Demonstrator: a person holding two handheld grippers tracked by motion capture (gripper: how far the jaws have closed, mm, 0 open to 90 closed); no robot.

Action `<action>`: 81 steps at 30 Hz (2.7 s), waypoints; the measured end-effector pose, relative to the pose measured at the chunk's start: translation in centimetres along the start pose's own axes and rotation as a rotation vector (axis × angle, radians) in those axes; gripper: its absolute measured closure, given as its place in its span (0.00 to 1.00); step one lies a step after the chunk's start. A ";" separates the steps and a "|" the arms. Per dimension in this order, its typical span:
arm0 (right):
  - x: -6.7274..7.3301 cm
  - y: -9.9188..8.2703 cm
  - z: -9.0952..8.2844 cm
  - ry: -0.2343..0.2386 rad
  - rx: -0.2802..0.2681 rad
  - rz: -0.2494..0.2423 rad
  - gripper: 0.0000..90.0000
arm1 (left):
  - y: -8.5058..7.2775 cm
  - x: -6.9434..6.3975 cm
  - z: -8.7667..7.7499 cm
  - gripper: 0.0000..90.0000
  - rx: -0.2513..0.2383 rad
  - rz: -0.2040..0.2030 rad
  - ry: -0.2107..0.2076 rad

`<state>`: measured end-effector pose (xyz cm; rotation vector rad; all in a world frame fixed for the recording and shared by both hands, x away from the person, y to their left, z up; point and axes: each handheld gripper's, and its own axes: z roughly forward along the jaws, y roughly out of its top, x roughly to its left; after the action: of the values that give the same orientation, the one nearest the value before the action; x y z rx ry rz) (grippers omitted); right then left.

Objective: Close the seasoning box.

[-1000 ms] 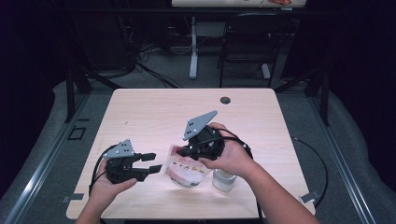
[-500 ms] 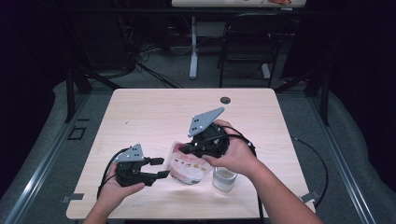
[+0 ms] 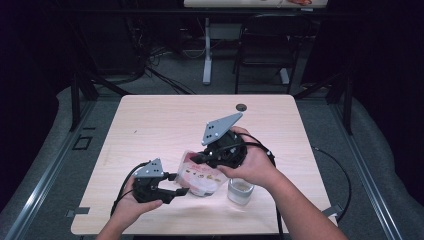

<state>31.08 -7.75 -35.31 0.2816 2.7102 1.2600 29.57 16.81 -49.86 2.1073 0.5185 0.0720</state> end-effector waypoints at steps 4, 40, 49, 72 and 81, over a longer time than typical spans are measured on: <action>0.0 0.0 0.1 0.003 0.007 -0.002 1.00 | -0.2 -0.1 0.6 0.48 0.004 0.005 -0.011; 0.4 0.5 0.0 0.041 -0.044 -0.003 1.00 | -0.9 0.1 1.6 0.56 0.002 -0.001 -0.077; 0.2 0.5 -0.1 0.055 -0.054 0.006 1.00 | -0.9 0.0 1.4 0.63 -0.005 0.005 -0.085; 0.2 -0.8 -0.2 0.018 -0.033 0.012 0.99 | -1.1 0.3 0.8 0.70 0.061 0.007 -0.118; 0.2 -2.1 -0.1 -0.008 -0.040 0.035 0.98 | -1.4 0.6 0.2 0.72 0.085 0.001 -0.091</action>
<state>30.60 -9.10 -36.85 0.3305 2.6807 1.3183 29.70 17.52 -51.17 2.1822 0.4733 -0.0466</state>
